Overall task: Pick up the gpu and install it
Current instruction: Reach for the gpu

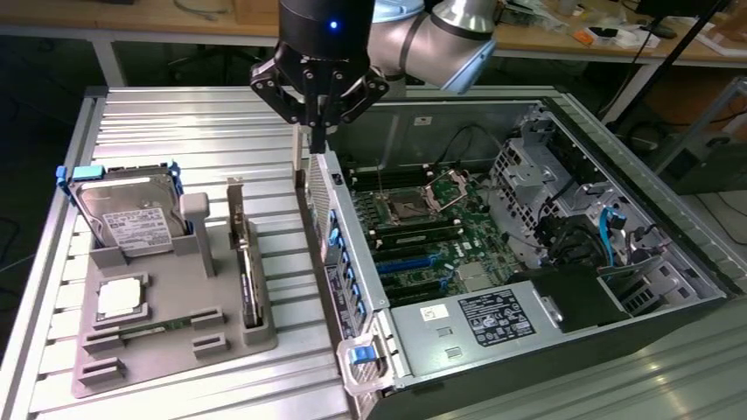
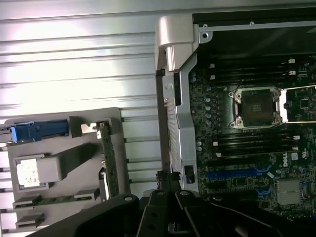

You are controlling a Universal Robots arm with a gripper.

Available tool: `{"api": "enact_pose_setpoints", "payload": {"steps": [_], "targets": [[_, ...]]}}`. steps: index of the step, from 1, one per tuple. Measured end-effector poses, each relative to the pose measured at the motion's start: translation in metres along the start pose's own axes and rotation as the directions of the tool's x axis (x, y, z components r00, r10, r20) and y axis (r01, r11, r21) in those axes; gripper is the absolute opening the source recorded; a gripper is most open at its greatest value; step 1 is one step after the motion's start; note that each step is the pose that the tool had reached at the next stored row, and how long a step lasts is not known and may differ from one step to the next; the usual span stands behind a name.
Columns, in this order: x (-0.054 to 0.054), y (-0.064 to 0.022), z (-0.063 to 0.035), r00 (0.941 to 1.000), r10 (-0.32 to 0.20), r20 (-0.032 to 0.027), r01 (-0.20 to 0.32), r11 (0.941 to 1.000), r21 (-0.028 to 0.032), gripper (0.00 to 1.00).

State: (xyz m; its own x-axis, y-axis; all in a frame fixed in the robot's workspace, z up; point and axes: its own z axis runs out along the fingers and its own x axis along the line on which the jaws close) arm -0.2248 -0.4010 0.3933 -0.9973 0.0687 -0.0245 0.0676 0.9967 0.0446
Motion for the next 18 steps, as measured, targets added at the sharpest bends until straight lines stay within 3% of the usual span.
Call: {"api": "enact_pose_setpoints", "payload": {"steps": [18], "targets": [[0.018,-0.0017,-0.0005,1.0000,-0.002,0.0000,0.002,1.0000,-0.0001,0.11]]}}
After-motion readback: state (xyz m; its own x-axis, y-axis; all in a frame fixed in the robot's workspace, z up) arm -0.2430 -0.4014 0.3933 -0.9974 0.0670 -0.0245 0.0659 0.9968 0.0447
